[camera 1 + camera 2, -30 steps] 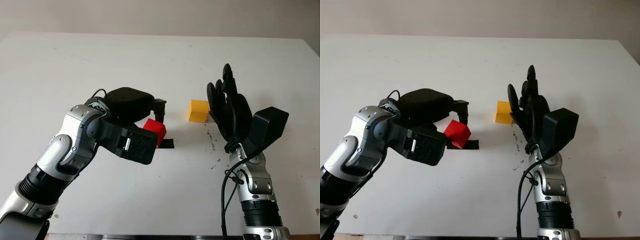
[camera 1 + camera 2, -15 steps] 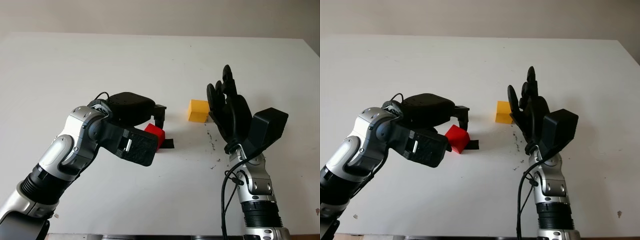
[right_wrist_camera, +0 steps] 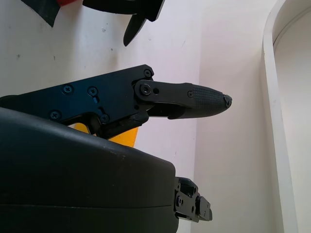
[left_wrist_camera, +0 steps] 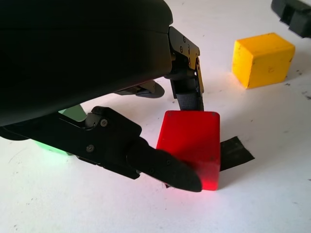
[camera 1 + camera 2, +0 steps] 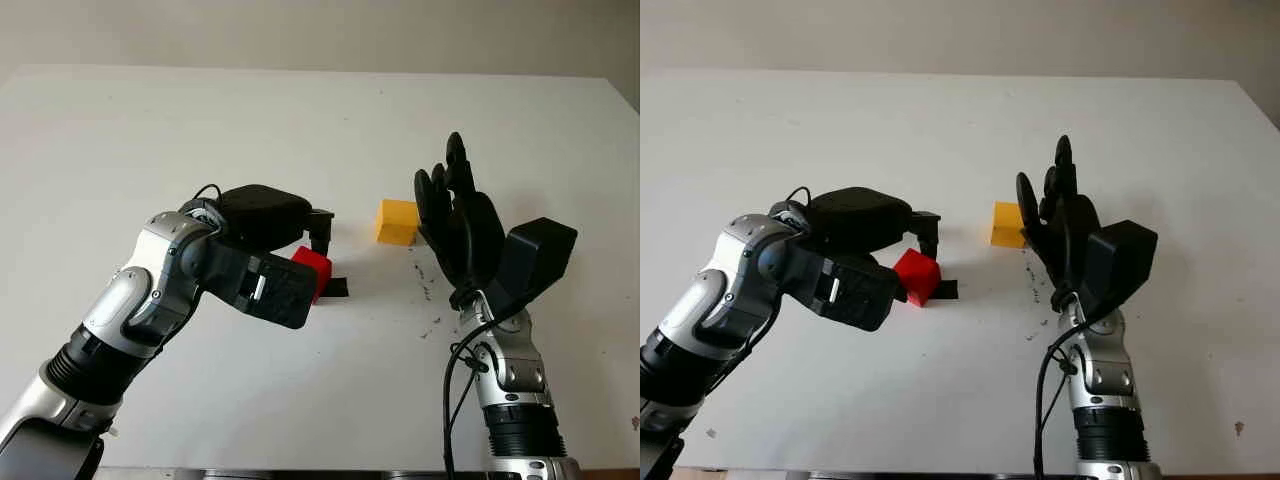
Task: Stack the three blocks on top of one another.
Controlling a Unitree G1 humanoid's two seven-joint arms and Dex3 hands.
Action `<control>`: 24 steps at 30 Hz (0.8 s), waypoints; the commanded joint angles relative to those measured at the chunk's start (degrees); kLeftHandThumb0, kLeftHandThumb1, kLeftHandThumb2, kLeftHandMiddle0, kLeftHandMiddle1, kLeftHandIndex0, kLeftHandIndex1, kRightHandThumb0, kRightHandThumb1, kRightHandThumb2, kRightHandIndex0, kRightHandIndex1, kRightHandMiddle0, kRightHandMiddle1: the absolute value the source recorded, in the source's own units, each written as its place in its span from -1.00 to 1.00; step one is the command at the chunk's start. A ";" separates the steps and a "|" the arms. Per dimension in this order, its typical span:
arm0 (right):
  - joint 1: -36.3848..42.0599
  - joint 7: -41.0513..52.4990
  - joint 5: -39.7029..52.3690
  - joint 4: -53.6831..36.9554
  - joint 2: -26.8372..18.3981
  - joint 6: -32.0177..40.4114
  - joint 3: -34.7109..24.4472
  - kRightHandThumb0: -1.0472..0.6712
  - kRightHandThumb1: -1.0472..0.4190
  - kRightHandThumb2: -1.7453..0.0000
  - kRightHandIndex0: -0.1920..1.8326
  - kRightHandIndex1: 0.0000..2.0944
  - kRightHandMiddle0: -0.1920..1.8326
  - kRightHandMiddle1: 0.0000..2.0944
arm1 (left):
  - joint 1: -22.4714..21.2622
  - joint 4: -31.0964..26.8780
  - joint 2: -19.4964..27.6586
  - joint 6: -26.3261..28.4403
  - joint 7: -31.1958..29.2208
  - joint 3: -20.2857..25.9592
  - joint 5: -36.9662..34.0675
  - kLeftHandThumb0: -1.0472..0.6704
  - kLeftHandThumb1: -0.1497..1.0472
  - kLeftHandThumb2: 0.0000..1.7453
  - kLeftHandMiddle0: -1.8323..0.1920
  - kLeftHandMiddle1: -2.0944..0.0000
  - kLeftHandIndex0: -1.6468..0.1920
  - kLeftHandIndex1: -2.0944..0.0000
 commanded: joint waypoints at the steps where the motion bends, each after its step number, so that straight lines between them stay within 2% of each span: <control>1: 0.18 0.25 0.03 -0.99 -0.71 -0.29 0.03 -0.52 -1.00 0.48 -1.00 -1.00 -1.00 -1.00 | -0.47 -0.91 -0.55 0.25 -0.27 -0.68 0.31 -0.56 1.00 -0.87 0.62 0.96 0.56 0.21; 3: 0.12 0.26 -0.10 -1.13 -0.76 0.03 0.10 -0.52 -1.00 0.48 -1.00 -1.00 -1.00 -1.00 | -0.25 -1.12 -0.43 -0.08 -0.14 -0.53 0.05 -0.59 1.00 -0.86 0.67 0.96 0.50 0.56; 6: -0.07 0.14 0.31 -0.96 -0.38 0.04 -0.15 -0.52 -1.00 0.49 -1.00 -1.00 -1.00 -1.00 | 0.04 -1.33 -0.28 -0.44 0.04 -0.02 -0.72 -0.58 1.00 -0.86 0.70 0.96 0.52 0.71; 15: 0.09 0.60 -0.16 -0.61 -0.82 -0.85 -0.09 -0.51 -1.00 0.48 -1.00 -1.00 -1.00 -1.00 | 0.59 -3.21 0.70 0.23 -0.74 0.72 -1.95 -0.59 1.00 -0.86 0.75 0.96 0.55 0.82; 24: -0.30 0.84 -0.04 -0.26 -0.93 -0.58 -0.22 -0.52 -1.00 0.48 -1.00 -1.00 -1.00 -1.00 | 1.01 -6.79 1.74 3.81 -2.31 2.99 -3.83 -0.64 1.00 -0.89 0.83 0.98 0.71 0.94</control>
